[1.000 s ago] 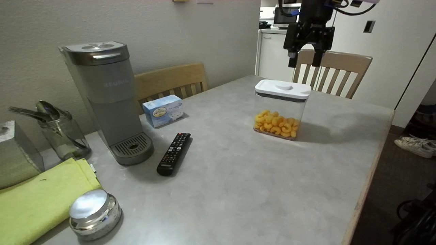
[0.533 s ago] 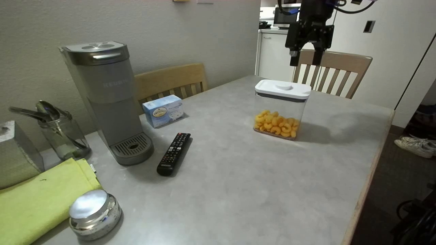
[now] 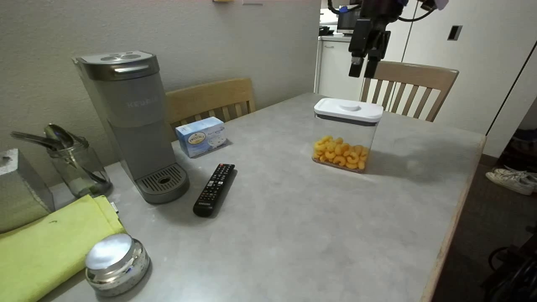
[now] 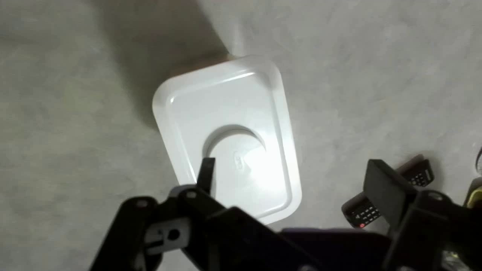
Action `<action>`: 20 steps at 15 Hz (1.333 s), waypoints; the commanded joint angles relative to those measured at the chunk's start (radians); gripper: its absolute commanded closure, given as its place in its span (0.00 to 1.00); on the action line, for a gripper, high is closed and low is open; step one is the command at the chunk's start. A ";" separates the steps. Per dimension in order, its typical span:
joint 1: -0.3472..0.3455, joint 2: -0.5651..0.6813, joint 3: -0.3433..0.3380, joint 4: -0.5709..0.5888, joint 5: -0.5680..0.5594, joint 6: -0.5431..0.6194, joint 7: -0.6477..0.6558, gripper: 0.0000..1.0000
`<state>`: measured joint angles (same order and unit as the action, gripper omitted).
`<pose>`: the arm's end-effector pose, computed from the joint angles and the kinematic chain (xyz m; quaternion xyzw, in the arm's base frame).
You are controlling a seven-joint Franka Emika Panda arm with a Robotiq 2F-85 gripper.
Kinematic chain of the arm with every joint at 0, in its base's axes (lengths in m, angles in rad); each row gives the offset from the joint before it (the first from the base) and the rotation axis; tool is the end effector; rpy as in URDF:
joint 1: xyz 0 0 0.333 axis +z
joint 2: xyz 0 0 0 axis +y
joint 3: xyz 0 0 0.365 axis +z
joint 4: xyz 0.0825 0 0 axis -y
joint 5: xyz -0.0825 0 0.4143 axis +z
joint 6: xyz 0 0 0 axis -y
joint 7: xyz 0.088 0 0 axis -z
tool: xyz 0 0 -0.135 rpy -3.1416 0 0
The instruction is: Remove the white lid from the food container and put it on the table
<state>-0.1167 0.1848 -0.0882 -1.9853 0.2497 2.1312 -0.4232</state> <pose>0.6114 -0.1084 0.3746 -0.9944 -0.0410 -0.0121 0.0971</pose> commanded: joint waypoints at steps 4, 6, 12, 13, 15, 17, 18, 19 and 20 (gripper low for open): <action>-0.023 0.107 0.051 0.061 -0.031 0.028 -0.337 0.00; -0.020 0.135 0.053 0.061 -0.067 0.077 -0.390 0.00; -0.028 0.179 0.062 0.056 -0.145 0.222 -0.447 0.00; -0.029 0.182 0.064 0.054 -0.147 0.239 -0.446 0.00; -0.029 0.182 0.065 0.054 -0.148 0.258 -0.430 0.00; -0.025 0.179 0.060 0.054 -0.156 0.271 -0.403 0.10; -0.018 0.176 0.053 0.052 -0.170 0.278 -0.376 0.14; -0.014 0.173 0.047 0.050 -0.186 0.286 -0.349 0.13; -0.008 0.168 0.039 0.047 -0.206 0.293 -0.305 0.16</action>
<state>-0.1205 0.3545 -0.0458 -1.9411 0.0932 2.3979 -0.8043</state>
